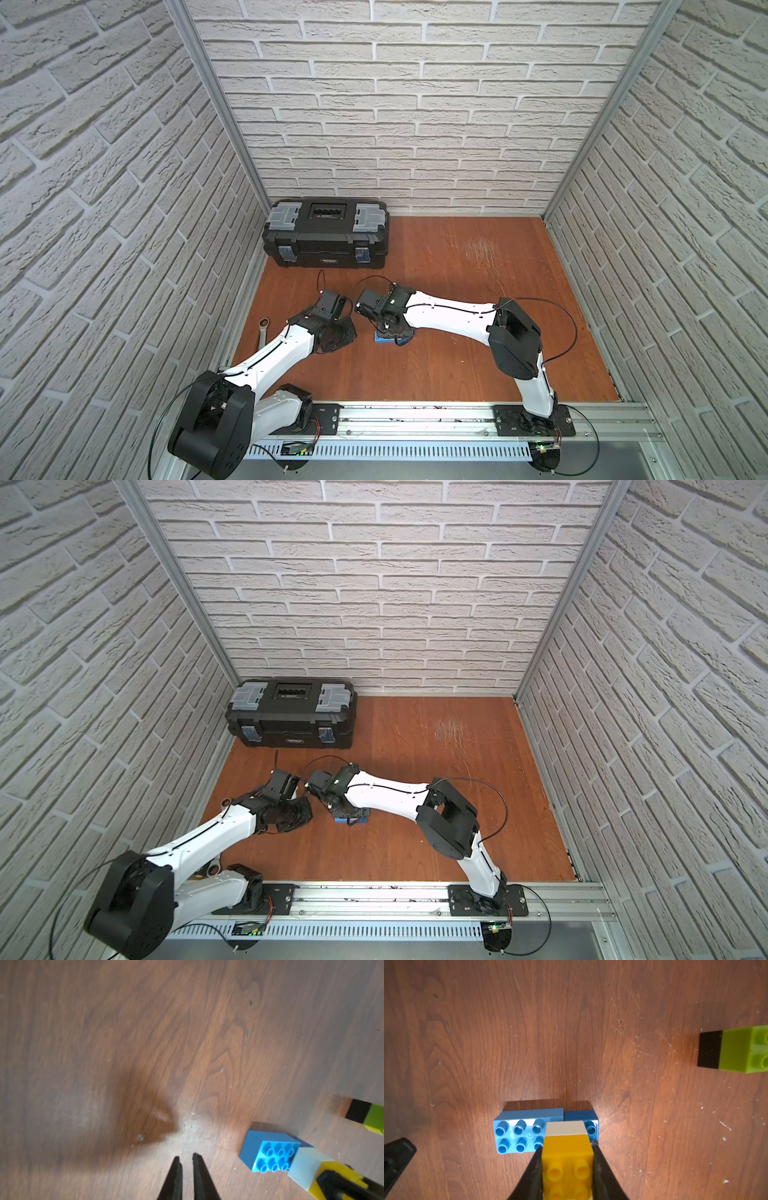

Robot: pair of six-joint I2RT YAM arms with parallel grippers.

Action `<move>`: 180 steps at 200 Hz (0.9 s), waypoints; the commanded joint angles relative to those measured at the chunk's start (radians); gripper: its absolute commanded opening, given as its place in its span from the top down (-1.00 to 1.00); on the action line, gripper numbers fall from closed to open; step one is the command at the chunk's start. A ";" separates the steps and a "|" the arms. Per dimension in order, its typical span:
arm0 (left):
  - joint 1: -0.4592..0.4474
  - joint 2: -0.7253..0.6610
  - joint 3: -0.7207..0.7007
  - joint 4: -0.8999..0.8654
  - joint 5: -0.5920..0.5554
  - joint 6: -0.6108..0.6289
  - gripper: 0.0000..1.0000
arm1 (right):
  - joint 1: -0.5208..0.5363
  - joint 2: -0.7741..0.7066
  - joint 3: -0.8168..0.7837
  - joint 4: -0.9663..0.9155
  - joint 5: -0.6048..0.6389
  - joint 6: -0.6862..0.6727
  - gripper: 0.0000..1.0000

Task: Assemble the number 4 with lego
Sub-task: Assemble the lego brick with the lego brick.

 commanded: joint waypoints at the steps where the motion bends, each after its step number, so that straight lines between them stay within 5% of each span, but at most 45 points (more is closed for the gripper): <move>1: 0.008 -0.004 -0.009 0.016 0.006 0.003 0.69 | 0.007 0.089 -0.075 -0.039 -0.034 0.000 0.95; 180: 0.007 0.003 -0.007 0.031 0.028 0.001 0.70 | 0.014 0.100 -0.025 -0.068 -0.043 0.001 0.95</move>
